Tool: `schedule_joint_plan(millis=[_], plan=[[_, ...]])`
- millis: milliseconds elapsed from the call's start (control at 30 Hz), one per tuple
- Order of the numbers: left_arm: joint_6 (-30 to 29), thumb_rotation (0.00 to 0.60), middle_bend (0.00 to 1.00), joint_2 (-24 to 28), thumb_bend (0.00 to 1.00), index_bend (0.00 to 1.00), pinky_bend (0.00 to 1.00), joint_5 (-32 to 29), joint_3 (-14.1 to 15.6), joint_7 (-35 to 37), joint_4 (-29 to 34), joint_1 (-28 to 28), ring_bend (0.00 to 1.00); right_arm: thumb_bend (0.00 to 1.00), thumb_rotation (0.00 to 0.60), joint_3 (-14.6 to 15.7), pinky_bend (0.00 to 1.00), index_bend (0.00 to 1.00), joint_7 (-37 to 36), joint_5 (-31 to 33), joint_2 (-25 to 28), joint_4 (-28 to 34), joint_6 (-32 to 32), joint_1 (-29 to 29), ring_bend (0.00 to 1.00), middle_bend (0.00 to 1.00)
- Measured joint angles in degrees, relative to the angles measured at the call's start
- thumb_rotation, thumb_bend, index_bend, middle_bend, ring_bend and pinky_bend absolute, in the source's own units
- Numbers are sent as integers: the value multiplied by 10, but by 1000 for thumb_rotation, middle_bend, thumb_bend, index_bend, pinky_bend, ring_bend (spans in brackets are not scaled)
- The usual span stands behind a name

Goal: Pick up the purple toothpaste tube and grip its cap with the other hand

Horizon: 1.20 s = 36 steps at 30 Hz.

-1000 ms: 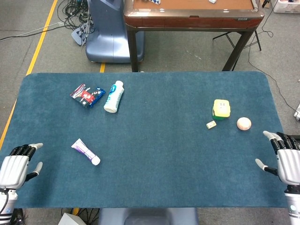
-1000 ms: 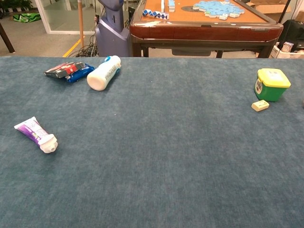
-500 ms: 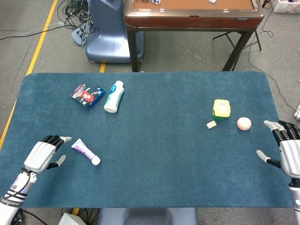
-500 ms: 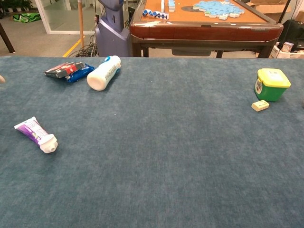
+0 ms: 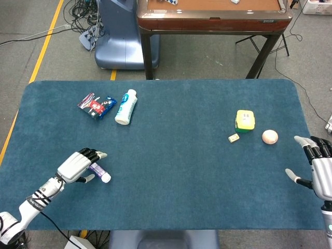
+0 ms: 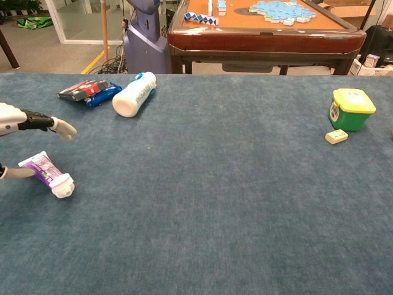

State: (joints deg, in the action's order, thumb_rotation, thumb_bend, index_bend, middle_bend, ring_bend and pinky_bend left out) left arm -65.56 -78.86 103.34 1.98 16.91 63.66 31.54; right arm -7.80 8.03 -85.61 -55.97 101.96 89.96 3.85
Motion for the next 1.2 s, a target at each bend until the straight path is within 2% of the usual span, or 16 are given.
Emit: schedule_joint_plan(millis=[333, 700, 967, 1200], plan=[[-32, 600, 178, -34, 221, 125, 166, -2, 24, 8, -46, -11, 156, 18, 600, 7, 156, 191, -6, -1, 0, 4, 3, -6, 157, 249], [-23, 600, 178, -80, 222, 132, 166, -15, 33, 19, -110, 0, 156, 18, 600, 11, 156, 190, -10, -5, 1, 5, 23, -21, 157, 249], [-5, 600, 178, -102, 221, 144, 166, -43, 22, 45, -134, 15, 156, 18, 600, 13, 156, 191, -16, -5, 0, 2, 30, -29, 157, 248], [12, 600, 192, -113, 221, 170, 166, -65, 10, 31, -136, 26, 156, 18, 600, 13, 156, 191, -23, -4, 0, -3, 33, -32, 157, 249]])
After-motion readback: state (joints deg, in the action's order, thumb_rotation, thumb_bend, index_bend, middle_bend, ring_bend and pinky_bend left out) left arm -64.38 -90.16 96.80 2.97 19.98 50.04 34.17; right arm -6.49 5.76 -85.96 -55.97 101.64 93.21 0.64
